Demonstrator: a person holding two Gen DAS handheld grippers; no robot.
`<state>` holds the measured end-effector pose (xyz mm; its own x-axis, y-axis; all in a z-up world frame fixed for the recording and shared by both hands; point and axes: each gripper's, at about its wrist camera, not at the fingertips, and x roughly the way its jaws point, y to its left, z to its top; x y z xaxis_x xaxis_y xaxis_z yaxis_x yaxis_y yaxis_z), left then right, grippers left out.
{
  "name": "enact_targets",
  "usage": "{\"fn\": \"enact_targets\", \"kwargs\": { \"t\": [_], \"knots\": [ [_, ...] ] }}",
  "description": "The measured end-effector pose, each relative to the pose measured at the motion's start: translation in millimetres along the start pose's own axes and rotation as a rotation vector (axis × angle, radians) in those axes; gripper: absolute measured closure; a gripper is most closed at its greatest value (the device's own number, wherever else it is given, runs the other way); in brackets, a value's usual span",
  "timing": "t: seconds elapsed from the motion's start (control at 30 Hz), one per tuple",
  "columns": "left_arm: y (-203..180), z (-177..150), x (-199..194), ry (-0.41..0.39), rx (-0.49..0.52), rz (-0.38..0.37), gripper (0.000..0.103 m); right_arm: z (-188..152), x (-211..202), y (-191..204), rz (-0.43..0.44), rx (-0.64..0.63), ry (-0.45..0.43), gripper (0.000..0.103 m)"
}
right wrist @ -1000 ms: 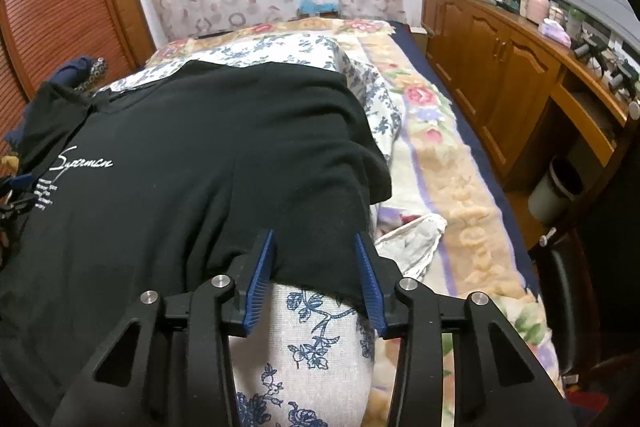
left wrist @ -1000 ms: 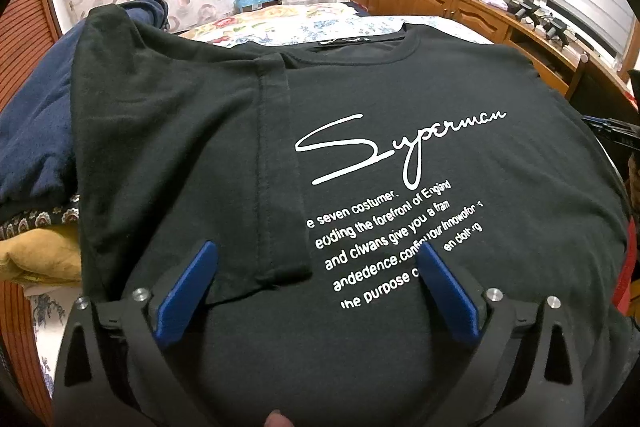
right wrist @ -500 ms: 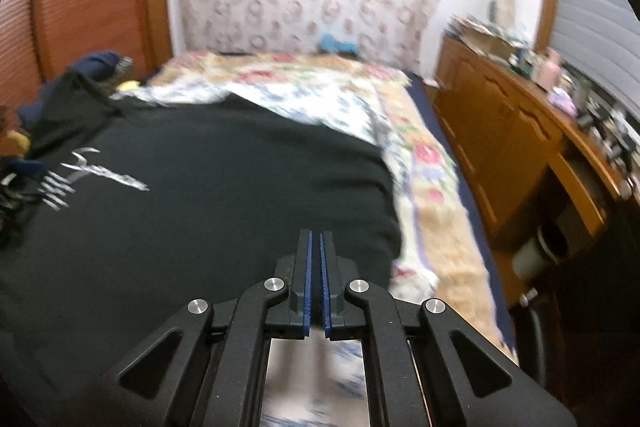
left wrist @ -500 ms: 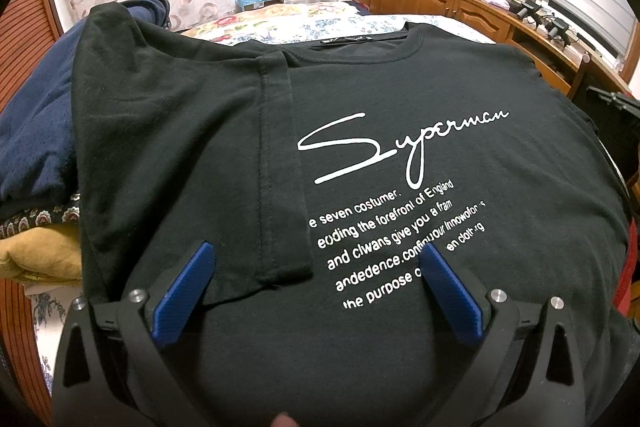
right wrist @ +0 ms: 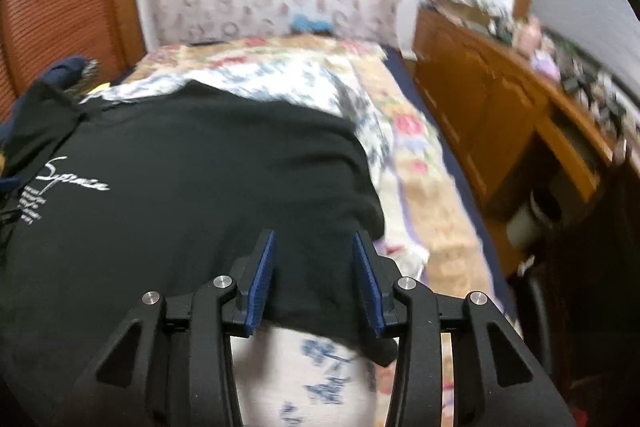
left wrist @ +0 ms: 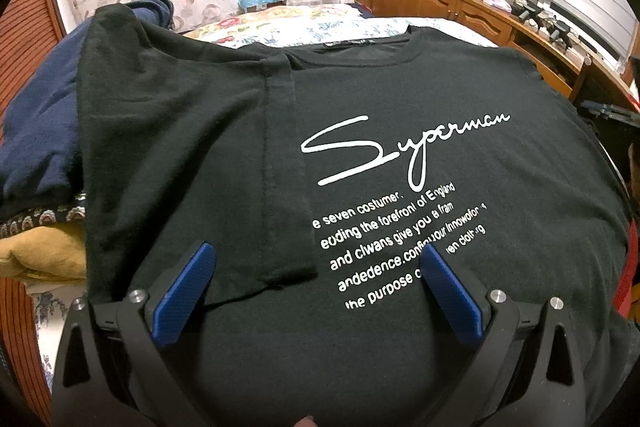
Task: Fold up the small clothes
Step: 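Grasp the opposite side edge of the shirt with the right tool, then fold that side inward over the shirt and open the right tool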
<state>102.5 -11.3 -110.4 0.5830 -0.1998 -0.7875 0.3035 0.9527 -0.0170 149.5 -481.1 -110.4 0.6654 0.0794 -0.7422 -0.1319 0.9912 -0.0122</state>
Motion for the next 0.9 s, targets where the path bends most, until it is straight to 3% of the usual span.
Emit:
{"fn": "enact_targets", "kwargs": {
  "t": [0.13,0.2,0.27,0.3,0.33,0.6,0.9],
  "knots": [
    [0.5,1.8,-7.8,-0.045,-0.010,0.012,0.000,-3.4,10.4,-13.6,0.042,0.056,0.038,0.065],
    [0.9,3.0,-11.0,-0.059,-0.017,0.008,0.000,-4.0,9.1,-14.3,0.058,0.052,0.039,0.074],
    [-1.0,5.1,-14.6,-0.078,-0.022,0.008,0.000,-4.2,6.3,-9.8,0.018,0.004,0.028,0.083],
    [-1.1,6.2,-16.8,-0.087,-0.022,0.009,0.000,-4.0,5.0,-7.7,-0.011,-0.024,0.022,0.099],
    [-1.6,7.1,-19.1,-0.097,-0.023,0.010,0.000,-4.0,3.5,-6.0,-0.028,-0.044,0.020,0.102],
    [-4.3,10.8,-25.1,-0.129,-0.035,0.012,0.000,6.0,-12.6,7.0,-0.025,-0.095,-0.060,0.103],
    [-4.9,10.7,-34.5,-0.180,-0.060,0.023,0.000,29.8,-38.0,77.8,0.138,-0.220,-0.151,0.103]
  ]
}}
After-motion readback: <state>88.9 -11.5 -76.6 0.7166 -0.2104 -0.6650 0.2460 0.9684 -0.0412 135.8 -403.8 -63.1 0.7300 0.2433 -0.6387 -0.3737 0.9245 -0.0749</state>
